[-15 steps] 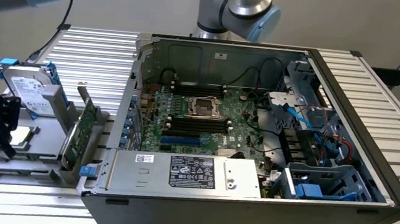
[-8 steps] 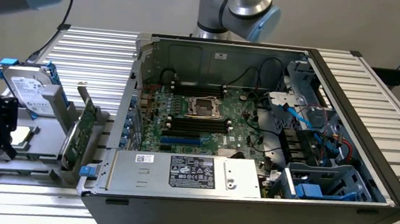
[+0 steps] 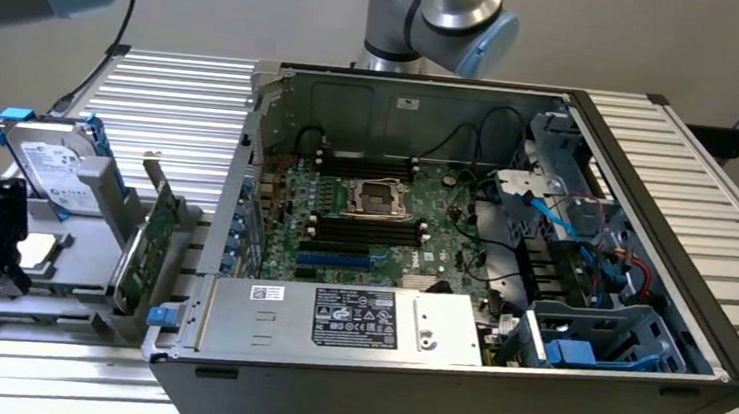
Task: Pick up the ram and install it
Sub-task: 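Pick up the ram and move it above insertion slot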
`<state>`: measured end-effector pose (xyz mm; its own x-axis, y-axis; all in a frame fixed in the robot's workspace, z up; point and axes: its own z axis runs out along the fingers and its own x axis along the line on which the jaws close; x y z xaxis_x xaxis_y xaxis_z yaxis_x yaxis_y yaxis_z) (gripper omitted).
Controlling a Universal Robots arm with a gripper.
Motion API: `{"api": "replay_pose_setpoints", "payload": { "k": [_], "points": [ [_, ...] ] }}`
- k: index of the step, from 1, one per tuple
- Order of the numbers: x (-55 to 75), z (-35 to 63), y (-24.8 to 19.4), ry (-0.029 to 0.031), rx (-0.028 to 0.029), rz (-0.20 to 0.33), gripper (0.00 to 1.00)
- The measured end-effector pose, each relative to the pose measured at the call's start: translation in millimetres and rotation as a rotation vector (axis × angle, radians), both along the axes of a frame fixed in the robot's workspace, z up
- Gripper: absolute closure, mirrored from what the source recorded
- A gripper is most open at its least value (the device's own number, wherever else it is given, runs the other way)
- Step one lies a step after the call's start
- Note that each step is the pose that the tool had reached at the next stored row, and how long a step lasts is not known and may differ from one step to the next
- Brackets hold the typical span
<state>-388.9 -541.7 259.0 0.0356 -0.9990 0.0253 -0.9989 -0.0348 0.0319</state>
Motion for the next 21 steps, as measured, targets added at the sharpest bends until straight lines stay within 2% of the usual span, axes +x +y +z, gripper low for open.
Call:
{"api": "replay_pose_setpoints", "payload": {
  "k": [4, 5, 7, 8, 21],
  "points": [
    [0.0, 0.0, 0.0, 0.0, 0.0, 0.0, 0.84],
    [-0.1, 0.0, 0.0, 0.0, 0.0, 0.0, 0.77],
    [-0.1, 0.0, 0.0, 0.0, 0.0, 0.0, 0.77],
    [-0.3, -0.6, -0.1, -0.0001, 0.0, 0.0, 0.7],
    [-6.6, -23.8, -0.2, -0.0005, -0.0011, -0.031, 0.7]
  ]
}}
